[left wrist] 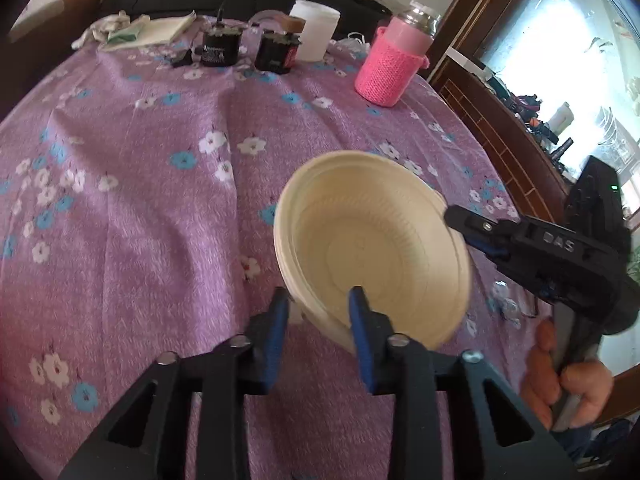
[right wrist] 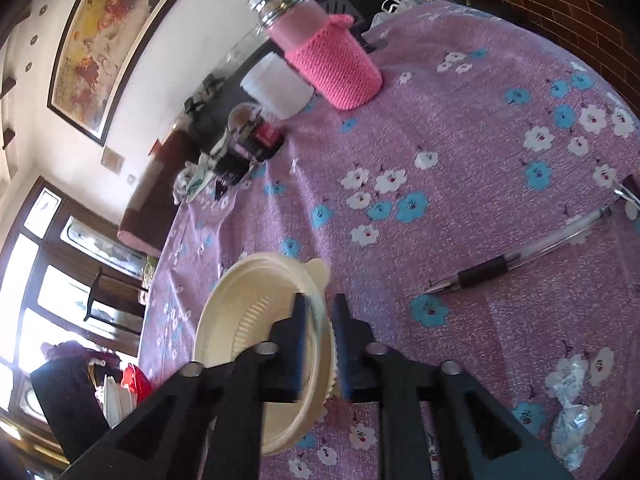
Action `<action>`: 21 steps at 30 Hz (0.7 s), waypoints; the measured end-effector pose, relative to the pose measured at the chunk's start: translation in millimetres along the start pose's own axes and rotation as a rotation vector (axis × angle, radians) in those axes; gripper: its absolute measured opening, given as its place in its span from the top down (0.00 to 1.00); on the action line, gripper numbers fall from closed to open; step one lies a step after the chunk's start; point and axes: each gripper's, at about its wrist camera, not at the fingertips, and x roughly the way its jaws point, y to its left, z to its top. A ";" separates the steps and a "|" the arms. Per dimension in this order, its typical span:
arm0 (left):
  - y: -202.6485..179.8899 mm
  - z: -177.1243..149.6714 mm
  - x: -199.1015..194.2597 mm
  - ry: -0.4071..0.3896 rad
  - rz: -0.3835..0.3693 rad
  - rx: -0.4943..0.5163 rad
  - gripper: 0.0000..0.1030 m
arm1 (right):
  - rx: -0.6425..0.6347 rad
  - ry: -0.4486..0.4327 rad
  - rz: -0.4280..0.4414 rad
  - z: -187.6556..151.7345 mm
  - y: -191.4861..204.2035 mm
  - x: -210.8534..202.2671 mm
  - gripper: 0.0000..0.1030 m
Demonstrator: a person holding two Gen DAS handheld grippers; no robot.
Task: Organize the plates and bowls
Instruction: 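Move the right gripper to the remaining cream bowl and grasp its rim, then carry the cream bowl with the right gripper over the dish stack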
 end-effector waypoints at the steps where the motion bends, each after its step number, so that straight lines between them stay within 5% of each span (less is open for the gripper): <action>1: -0.4 1.7 1.3 -0.009 0.025 0.014 0.76 | -0.007 -0.001 -0.007 -0.6 1.7 -1.0 0.88; 5: 9.2 14.9 4.4 -0.058 0.102 0.019 0.77 | -0.046 0.029 -0.029 -7.3 13.4 -0.4 0.89; 21: 8.8 11.9 3.1 -0.121 0.154 0.084 0.84 | -0.132 0.041 -0.085 -20.1 30.3 9.4 0.89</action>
